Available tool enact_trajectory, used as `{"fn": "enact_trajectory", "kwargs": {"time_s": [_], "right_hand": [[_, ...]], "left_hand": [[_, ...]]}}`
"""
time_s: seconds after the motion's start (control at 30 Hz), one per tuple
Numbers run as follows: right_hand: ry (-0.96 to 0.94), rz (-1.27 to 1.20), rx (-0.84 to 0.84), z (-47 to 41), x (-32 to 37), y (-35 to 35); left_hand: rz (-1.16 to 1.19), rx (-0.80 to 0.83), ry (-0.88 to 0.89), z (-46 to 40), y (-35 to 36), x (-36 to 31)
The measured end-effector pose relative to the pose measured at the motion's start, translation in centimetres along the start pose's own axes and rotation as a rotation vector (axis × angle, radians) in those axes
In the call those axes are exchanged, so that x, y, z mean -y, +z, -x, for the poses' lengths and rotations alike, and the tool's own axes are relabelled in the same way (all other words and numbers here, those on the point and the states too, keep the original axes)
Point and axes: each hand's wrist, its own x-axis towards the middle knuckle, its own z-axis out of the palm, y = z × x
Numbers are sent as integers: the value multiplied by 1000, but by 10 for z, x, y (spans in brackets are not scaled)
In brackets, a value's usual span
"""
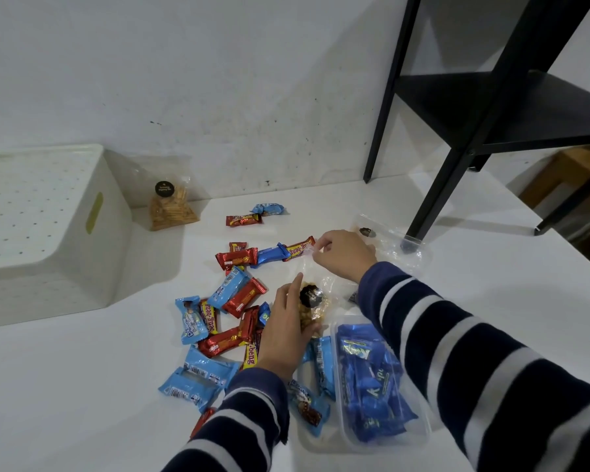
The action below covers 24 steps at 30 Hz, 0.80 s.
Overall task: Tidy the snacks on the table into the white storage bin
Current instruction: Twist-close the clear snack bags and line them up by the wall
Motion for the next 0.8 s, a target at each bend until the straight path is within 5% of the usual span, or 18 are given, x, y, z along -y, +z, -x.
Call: {"fn": "enact_trajectory", "kwargs": {"time_s": [0.23,0.47,0.8], "right_hand": [[-40,-1,-64,-4,6,2],[-42,74,112,0,-9,-11],[-23,-5,26,8,-25,-2]], "left_hand": [[11,7,-5,-2,1,1],[64,-46,-76,-8,-1,-1],[97,-41,-63,-14,0,1]]}}
